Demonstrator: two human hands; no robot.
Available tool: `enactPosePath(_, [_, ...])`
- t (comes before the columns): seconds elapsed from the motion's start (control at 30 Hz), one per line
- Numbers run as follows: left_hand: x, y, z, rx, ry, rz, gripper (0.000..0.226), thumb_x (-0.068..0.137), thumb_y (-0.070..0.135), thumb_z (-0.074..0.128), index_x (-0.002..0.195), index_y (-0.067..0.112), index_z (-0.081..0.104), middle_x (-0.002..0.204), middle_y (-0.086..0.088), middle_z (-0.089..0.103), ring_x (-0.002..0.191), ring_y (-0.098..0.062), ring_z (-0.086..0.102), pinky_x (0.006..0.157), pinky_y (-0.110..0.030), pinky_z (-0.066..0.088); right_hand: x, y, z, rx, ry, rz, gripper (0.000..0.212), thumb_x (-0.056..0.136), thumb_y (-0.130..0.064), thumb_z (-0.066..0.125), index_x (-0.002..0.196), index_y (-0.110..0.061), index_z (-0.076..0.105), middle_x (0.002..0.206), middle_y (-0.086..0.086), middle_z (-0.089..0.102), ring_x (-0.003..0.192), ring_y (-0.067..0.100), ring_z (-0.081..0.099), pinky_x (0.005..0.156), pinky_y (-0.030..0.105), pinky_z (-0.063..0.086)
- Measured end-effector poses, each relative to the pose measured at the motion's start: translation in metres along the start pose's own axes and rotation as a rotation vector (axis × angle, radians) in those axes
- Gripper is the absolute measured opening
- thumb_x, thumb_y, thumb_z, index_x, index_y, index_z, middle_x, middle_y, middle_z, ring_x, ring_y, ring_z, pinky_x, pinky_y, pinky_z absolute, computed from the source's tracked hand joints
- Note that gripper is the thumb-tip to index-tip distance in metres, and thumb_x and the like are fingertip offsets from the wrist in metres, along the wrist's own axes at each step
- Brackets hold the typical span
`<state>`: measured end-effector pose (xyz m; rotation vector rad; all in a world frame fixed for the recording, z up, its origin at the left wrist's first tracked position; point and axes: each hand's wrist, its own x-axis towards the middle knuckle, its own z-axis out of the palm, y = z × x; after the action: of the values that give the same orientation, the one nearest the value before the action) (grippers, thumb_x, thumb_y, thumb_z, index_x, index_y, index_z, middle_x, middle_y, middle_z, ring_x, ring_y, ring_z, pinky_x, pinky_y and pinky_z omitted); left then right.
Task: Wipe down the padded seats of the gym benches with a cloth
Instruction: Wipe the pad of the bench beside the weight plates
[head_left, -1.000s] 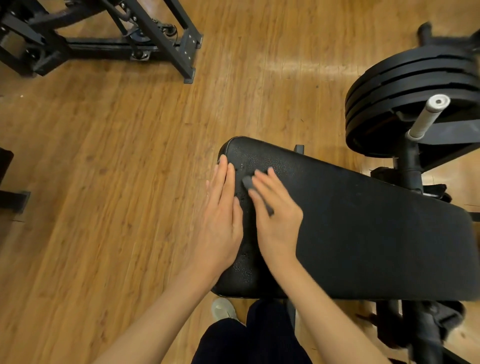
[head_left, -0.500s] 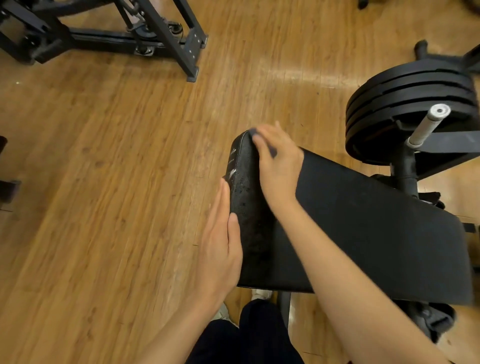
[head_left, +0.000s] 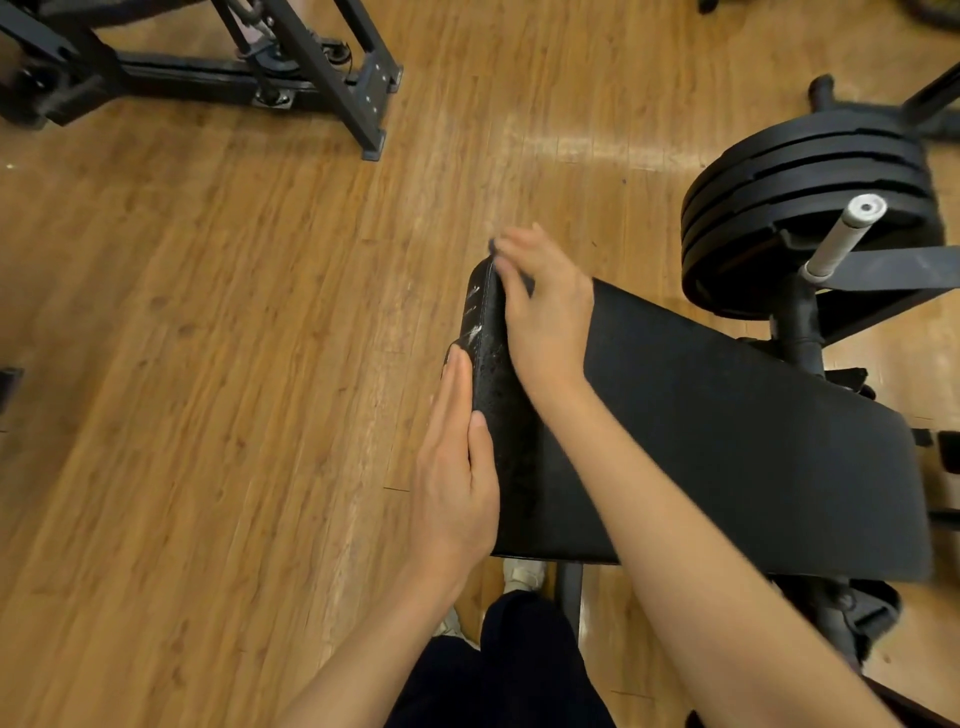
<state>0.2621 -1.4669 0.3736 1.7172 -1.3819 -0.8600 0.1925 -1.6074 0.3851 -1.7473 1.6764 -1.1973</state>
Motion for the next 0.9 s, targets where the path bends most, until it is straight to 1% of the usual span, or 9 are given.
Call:
enactPosePath(0.1, [0.002, -0.003, 0.001, -0.003, 0.008, 0.011, 0.051, 0.107, 0.019, 0.027, 0.157, 0.013, 0.022, 0.165, 0.005, 0.021, 0.15, 0.001, 0.016, 0.122, -0.017, 0.015, -0.069, -0.006, -0.017, 0.058, -0.046, -0.089, 0.024, 0.091, -0.002, 0.065, 0.114, -0.006, 0.072, 0.122, 0.004, 0.069, 0.129, 0.021, 0.054, 0.113, 0.036, 0.038])
enactPosePath(0.2, [0.002, -0.002, 0.0, -0.016, 0.002, 0.013, 0.05, 0.108, 0.02, 0.027, 0.157, 0.014, 0.021, 0.165, 0.006, 0.02, 0.15, 0.002, 0.015, 0.121, -0.016, 0.014, -0.045, 0.003, -0.013, 0.052, -0.055, -0.118, 0.023, 0.09, -0.001, 0.066, 0.112, -0.006, 0.073, 0.119, 0.005, 0.07, 0.128, 0.024, 0.055, 0.113, 0.035, 0.039])
enactPosePath(0.33, [0.0, -0.001, 0.0, -0.041, -0.012, -0.003, 0.049, 0.109, 0.017, 0.027, 0.158, 0.017, 0.018, 0.165, 0.008, 0.018, 0.15, 0.004, 0.014, 0.122, -0.016, 0.012, 0.003, 0.0, 0.002, 0.075, 0.068, 0.069, 0.021, 0.091, -0.006, 0.066, 0.11, -0.007, 0.074, 0.117, 0.005, 0.071, 0.128, 0.02, 0.055, 0.109, 0.034, 0.042])
enactPosePath(0.5, [0.003, -0.004, -0.003, -0.13, -0.007, -0.018, 0.052, 0.105, 0.018, 0.025, 0.157, 0.012, 0.024, 0.164, 0.006, 0.024, 0.148, 0.006, 0.018, 0.12, -0.014, 0.015, -0.118, -0.01, -0.035, 0.099, -0.068, -0.049, 0.028, 0.09, -0.001, 0.066, 0.117, -0.007, 0.07, 0.126, 0.004, 0.066, 0.131, 0.02, 0.053, 0.112, 0.038, 0.041])
enactPosePath(0.57, [-0.001, -0.005, -0.006, -0.191, 0.003, -0.048, 0.052, 0.105, 0.018, 0.025, 0.156, 0.012, 0.026, 0.163, 0.007, 0.027, 0.147, 0.007, 0.021, 0.12, -0.013, 0.016, -0.113, -0.007, -0.035, 0.084, -0.085, -0.069, 0.027, 0.09, -0.002, 0.067, 0.116, -0.008, 0.07, 0.124, 0.004, 0.067, 0.13, 0.02, 0.053, 0.111, 0.037, 0.041])
enactPosePath(0.7, [-0.016, -0.012, -0.007, -0.182, -0.01, -0.053, 0.049, 0.109, 0.02, 0.024, 0.157, 0.014, 0.024, 0.163, 0.008, 0.025, 0.147, 0.006, 0.02, 0.12, -0.015, 0.015, -0.048, -0.007, -0.011, 0.092, 0.035, 0.046, 0.022, 0.091, -0.005, 0.066, 0.112, -0.007, 0.072, 0.119, 0.004, 0.07, 0.129, 0.021, 0.054, 0.108, 0.04, 0.044])
enactPosePath(0.77, [-0.019, -0.014, -0.006, -0.18, -0.007, -0.051, 0.048, 0.109, 0.018, 0.024, 0.157, 0.011, 0.025, 0.163, 0.005, 0.026, 0.148, 0.005, 0.02, 0.12, -0.014, 0.016, -0.073, -0.012, -0.013, 0.082, 0.024, 0.021, 0.024, 0.091, -0.003, 0.065, 0.114, -0.006, 0.072, 0.122, 0.005, 0.069, 0.13, 0.022, 0.053, 0.108, 0.043, 0.044])
enactPosePath(0.83, [-0.018, -0.015, -0.005, -0.189, 0.002, -0.044, 0.048, 0.109, 0.016, 0.024, 0.156, 0.008, 0.026, 0.163, 0.003, 0.027, 0.148, 0.004, 0.022, 0.119, -0.013, 0.017, -0.126, -0.02, -0.024, 0.093, -0.049, -0.035, 0.026, 0.092, -0.002, 0.065, 0.116, -0.006, 0.07, 0.125, 0.005, 0.067, 0.132, 0.021, 0.052, 0.112, 0.043, 0.04])
enactPosePath(0.9, [-0.018, -0.016, -0.005, -0.182, 0.003, -0.036, 0.049, 0.108, 0.018, 0.025, 0.156, 0.007, 0.027, 0.163, 0.002, 0.028, 0.148, 0.003, 0.022, 0.118, -0.011, 0.017, -0.142, -0.019, -0.032, 0.104, -0.072, -0.063, 0.025, 0.091, -0.002, 0.065, 0.115, -0.006, 0.071, 0.124, 0.005, 0.067, 0.131, 0.021, 0.053, 0.112, 0.041, 0.04])
